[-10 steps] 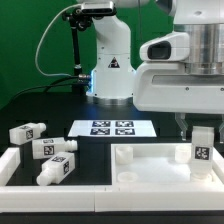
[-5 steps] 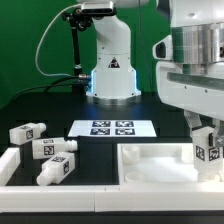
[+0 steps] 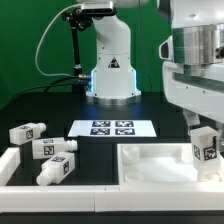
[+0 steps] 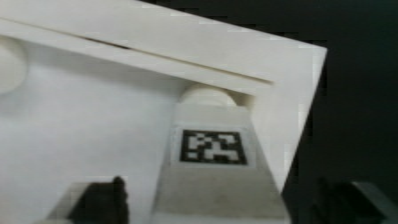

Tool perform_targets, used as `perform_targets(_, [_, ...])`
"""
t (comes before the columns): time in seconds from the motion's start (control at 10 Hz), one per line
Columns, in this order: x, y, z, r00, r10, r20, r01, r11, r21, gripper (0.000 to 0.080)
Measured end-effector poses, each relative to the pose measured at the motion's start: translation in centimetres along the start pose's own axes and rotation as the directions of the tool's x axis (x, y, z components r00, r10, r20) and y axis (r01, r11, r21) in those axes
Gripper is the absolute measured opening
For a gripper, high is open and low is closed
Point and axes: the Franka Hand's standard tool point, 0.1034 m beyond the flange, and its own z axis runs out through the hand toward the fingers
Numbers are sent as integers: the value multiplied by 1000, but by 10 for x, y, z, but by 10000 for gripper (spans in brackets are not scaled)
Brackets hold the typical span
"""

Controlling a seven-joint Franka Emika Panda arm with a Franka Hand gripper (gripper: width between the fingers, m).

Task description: Assemble one leg

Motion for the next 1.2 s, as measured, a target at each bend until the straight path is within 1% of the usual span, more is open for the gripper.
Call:
perform_targets(0.1, [-2, -2, 2, 976, -216, -7, 216, 976, -11, 638])
perform_targets(0.2, [-3, -1, 3, 930, -367, -4, 367, 930, -18, 638])
perform_targets(0.3, [-2, -1, 3, 925, -379, -5, 379, 925, -17, 646])
perform_targets(0.5, [-1, -1, 3, 873, -488, -3, 488, 873, -19, 649])
perform_targets(0.6, [0, 0, 3, 819, -574, -4, 574, 819, -23, 649])
perform_targets(0.7, [3, -2, 0, 701, -713, -12, 713, 701, -38, 649])
perform_targets(0.8, [3, -7, -5, 615, -788, -31, 787, 615, -40, 649])
perform_targets(0.9, [2, -9, -6, 603, -796, -42, 796, 605, -38, 649])
perform_targets(1.0, [3, -8, -4, 619, -785, -40, 784, 620, -38, 615])
perform_targets(1.1, [3, -8, -4, 627, -778, -41, 777, 629, -38, 481])
perform_targets(1.2, [3, -8, -4, 639, -768, -41, 768, 640, -37, 481])
